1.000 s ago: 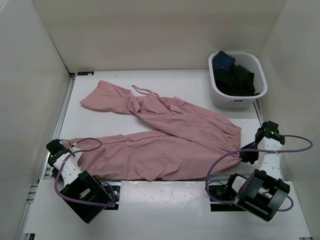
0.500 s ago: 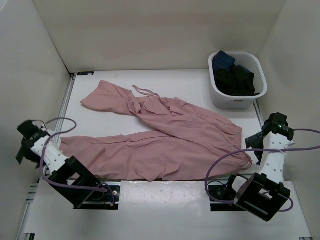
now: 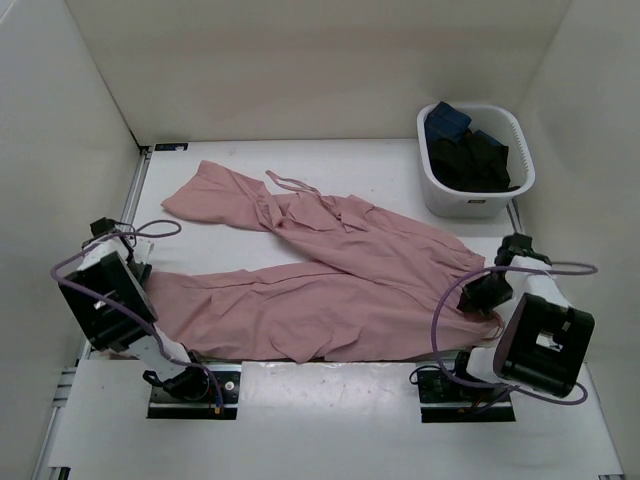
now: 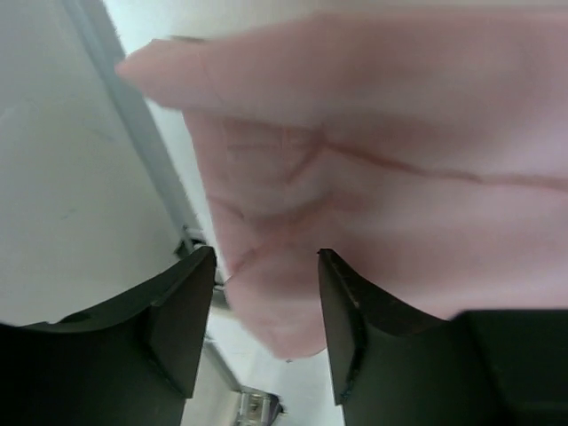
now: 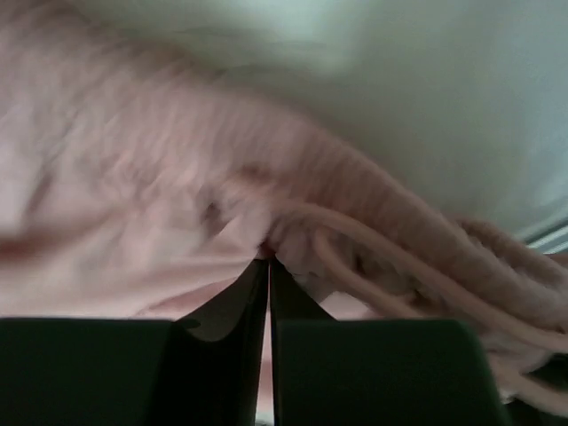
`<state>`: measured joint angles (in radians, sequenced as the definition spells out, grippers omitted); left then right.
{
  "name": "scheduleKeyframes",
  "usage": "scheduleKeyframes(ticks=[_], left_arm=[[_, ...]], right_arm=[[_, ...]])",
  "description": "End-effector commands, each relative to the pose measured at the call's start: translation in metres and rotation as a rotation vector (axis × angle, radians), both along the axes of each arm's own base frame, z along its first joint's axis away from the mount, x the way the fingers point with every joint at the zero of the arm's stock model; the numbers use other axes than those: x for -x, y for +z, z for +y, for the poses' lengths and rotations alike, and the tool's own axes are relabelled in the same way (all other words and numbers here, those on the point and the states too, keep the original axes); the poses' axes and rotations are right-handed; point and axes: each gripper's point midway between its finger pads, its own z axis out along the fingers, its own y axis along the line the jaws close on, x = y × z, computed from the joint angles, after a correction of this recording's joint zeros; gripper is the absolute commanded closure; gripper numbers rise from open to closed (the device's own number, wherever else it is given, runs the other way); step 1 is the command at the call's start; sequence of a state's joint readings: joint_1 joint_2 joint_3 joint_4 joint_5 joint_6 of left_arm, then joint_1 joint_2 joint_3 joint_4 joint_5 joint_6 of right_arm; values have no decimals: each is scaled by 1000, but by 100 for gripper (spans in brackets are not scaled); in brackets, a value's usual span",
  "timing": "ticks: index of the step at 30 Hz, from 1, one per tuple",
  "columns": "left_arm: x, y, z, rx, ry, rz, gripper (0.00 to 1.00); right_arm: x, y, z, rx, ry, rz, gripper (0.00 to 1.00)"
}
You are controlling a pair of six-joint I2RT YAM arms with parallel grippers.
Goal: Fold and stack the trousers
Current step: Flatten the trousers out
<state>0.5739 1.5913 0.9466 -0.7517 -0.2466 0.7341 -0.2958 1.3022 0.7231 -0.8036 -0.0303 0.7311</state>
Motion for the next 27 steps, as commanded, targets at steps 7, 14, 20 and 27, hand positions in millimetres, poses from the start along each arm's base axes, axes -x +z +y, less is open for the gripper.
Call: scheduleKeyframes(ticks=[7, 14, 20, 27], left_arm=[[-114, 97, -8, 67, -16, -395, 33], [-257, 112, -101, 180, -209, -461, 16], [-382, 95, -140, 261, -195, -621, 16], [-445, 78, -162, 310, -224, -817, 0]], right_arm=[[-21, 32, -33, 22, -9, -65, 69], [-70, 88, -57, 99, -38, -177, 19], [-145, 73, -64, 5, 39, -238, 14], [-170, 38, -78, 42, 57, -185, 12]])
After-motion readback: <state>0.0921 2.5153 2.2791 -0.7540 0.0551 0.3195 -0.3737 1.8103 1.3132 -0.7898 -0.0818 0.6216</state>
